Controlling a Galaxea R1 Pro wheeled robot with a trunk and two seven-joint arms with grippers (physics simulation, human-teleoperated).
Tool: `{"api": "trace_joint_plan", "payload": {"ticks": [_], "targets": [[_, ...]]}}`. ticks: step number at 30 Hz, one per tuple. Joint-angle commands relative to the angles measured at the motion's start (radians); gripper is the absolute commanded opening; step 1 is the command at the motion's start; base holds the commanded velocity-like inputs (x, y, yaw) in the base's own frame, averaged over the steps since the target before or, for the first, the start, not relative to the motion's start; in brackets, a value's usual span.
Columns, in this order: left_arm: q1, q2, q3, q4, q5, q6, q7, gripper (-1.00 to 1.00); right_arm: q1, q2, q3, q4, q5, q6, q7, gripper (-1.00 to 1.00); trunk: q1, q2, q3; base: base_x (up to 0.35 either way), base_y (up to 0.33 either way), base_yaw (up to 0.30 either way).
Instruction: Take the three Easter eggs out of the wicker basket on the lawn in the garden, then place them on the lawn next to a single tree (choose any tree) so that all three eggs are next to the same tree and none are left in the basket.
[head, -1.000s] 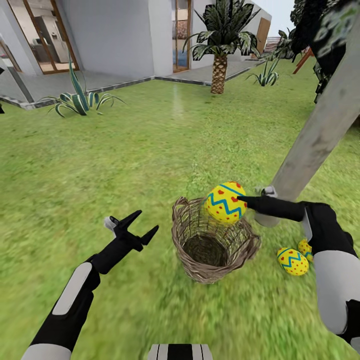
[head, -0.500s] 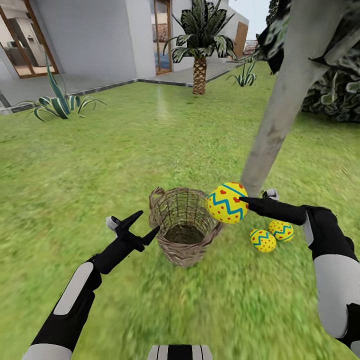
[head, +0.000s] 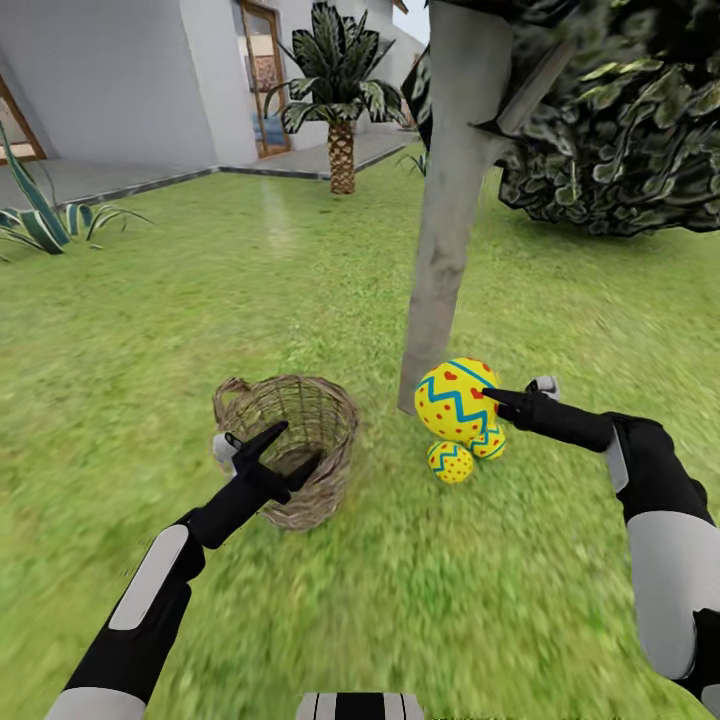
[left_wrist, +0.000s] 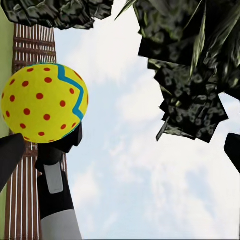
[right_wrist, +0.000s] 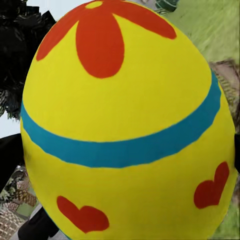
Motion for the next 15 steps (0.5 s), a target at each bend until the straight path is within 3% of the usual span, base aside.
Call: {"api": "trace_joint_plan", "payload": {"ticks": [1,15], "targets": [[-0.001,0.001,-0.001,0.000,-0.001,0.002,-0.004,1.00,0.000,0.000,-0.001,0.001,0.001,0.010,0.003,-1.00,0.000,0.000,0.000,0.000,-0.345,-0.255],[-0.001,0.001,-0.003,0.002,-0.001,0.002,-0.004,1.00,0.000,0.000,-0.001,0.001,0.002,0.010,0.001,-1.00,0.000,0.000,0.011,0.000,-0.345,-0.270]]}}
